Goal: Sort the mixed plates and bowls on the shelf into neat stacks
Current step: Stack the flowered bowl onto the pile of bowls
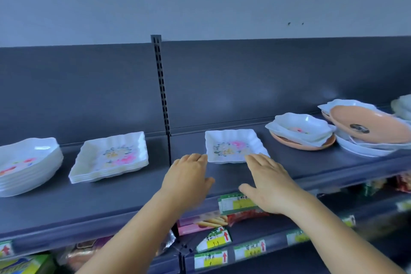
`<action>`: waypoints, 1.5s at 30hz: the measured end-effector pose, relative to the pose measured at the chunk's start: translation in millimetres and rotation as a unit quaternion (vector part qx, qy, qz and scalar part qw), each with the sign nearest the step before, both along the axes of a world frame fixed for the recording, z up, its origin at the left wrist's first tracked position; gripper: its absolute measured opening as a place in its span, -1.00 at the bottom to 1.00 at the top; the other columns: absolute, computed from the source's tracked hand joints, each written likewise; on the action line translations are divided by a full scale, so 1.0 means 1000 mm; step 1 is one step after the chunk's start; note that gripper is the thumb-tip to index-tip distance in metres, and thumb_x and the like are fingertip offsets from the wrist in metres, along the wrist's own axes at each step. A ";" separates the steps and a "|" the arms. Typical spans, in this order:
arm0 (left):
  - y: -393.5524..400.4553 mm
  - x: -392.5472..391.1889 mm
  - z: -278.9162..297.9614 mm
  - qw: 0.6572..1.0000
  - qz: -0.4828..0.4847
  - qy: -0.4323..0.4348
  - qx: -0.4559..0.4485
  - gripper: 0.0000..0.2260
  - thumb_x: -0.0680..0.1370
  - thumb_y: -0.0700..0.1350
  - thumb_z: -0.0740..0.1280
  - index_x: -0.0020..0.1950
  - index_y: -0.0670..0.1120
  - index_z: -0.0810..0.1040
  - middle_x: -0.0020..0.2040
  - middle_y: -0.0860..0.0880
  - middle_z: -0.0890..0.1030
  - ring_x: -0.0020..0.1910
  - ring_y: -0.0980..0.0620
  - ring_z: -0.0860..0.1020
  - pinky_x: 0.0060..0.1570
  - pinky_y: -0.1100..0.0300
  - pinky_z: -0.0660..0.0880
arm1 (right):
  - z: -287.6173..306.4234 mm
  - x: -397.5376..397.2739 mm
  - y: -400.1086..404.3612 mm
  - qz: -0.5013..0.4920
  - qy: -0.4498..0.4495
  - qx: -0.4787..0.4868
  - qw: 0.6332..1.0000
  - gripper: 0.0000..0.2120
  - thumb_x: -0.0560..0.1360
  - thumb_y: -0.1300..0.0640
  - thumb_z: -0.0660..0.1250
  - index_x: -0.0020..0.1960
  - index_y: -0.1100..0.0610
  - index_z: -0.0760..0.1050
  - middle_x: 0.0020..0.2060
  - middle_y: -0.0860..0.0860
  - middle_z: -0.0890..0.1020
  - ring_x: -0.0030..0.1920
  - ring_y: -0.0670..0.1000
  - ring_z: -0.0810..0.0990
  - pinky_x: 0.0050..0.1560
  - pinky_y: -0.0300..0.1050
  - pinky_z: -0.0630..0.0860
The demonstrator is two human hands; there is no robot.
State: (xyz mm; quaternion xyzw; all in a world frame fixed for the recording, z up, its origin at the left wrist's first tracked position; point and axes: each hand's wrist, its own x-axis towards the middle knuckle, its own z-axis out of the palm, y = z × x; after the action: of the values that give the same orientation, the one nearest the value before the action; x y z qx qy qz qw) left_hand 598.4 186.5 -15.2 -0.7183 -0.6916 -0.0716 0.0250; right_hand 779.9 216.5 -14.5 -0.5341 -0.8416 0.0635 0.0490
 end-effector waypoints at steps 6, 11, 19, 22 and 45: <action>0.041 0.032 -0.003 1.000 -0.007 0.011 -0.008 -0.53 0.63 0.05 0.11 0.50 -0.11 0.26 0.46 -0.03 0.35 0.41 -0.05 0.33 0.37 0.09 0.26 | -0.009 0.045 0.028 -0.044 0.011 -0.020 0.999 -0.31 0.61 -0.12 0.09 0.58 0.12 -0.14 0.57 -0.02 -0.06 0.56 0.02 -0.13 0.53 -0.04 -0.05; 0.082 0.030 -0.007 0.999 -0.013 -0.008 -0.032 -0.53 0.64 0.06 0.11 0.51 -0.09 0.24 0.45 -0.03 0.36 0.41 -0.06 0.33 0.35 0.10 0.31 | -0.007 0.066 0.053 -0.093 0.052 -0.006 0.994 -0.35 0.61 -0.11 0.10 0.57 0.14 -0.05 0.56 0.00 0.02 0.55 0.02 -0.03 0.50 -0.08 0.01; 0.134 0.022 -0.020 0.996 0.004 -0.033 -0.086 -0.73 0.61 0.00 0.13 0.16 -0.15 0.43 0.21 -0.08 0.46 0.25 -0.11 0.42 0.13 0.09 0.41 | -0.008 0.104 0.107 -0.218 0.104 0.025 0.970 -0.48 0.63 -0.04 0.09 0.50 0.17 0.16 0.46 0.11 0.26 0.45 0.14 0.19 0.39 -0.06 0.22; 0.143 0.023 -0.022 0.996 0.004 -0.044 -0.078 -0.82 0.59 -0.01 0.15 0.01 -0.12 0.39 0.13 -0.07 0.44 0.19 -0.11 0.41 0.02 0.12 0.39 | -0.011 0.114 0.130 -0.265 0.106 0.053 0.957 -0.59 0.61 -0.02 0.10 0.36 0.18 0.34 0.35 0.17 0.37 0.37 0.20 0.27 0.25 -0.01 0.34; 0.152 -0.003 -0.053 0.957 0.137 -0.245 0.079 -0.80 0.53 -0.22 0.24 -0.29 -0.16 0.34 -0.34 -0.14 0.45 -0.36 -0.06 0.29 -0.41 0.18 0.21 | -0.003 0.133 0.178 -0.445 0.327 0.047 0.832 -0.76 0.47 0.28 0.23 0.10 0.30 0.54 0.29 0.12 0.53 0.10 0.22 0.58 -0.13 -0.08 0.45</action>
State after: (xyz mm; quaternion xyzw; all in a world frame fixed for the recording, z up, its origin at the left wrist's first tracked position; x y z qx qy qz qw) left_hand 595.2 338.2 -68.5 -0.5731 -0.7603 -0.2953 -0.0791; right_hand 912.9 394.9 -17.9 -0.7962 -0.4493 0.1659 0.3698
